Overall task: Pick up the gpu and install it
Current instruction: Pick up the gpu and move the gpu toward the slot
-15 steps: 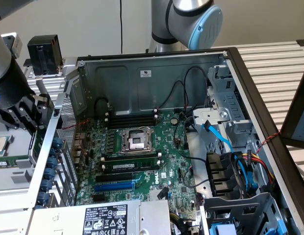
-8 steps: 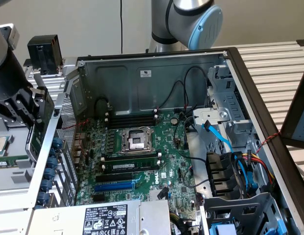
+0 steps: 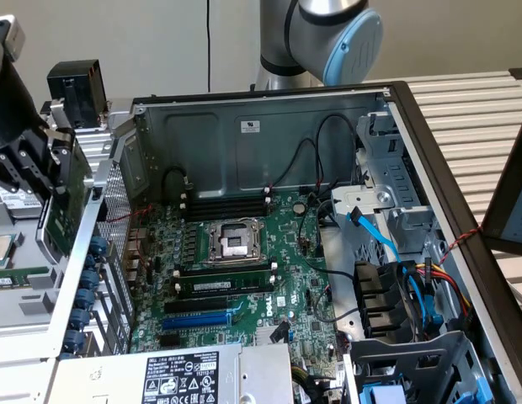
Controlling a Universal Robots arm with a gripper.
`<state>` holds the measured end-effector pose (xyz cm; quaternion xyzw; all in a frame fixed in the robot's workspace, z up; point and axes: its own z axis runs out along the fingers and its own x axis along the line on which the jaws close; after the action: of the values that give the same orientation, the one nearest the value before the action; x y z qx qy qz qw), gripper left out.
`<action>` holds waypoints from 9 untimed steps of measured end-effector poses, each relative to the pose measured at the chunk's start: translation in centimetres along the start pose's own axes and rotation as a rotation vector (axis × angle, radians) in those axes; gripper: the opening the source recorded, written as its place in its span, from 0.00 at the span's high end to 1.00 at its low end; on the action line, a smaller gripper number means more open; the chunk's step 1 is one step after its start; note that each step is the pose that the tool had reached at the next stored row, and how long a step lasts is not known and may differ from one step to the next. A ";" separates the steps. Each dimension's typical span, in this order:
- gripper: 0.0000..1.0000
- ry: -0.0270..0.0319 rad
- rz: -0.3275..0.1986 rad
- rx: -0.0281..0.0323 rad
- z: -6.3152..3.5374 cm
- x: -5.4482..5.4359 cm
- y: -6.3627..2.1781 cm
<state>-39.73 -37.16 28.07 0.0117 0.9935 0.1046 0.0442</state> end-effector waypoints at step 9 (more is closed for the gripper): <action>0.73 0.0007 0.000 0.0000 -4.01 -0.4 0.86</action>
<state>-39.73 -37.16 32.19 0.0117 0.9935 0.1046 0.0438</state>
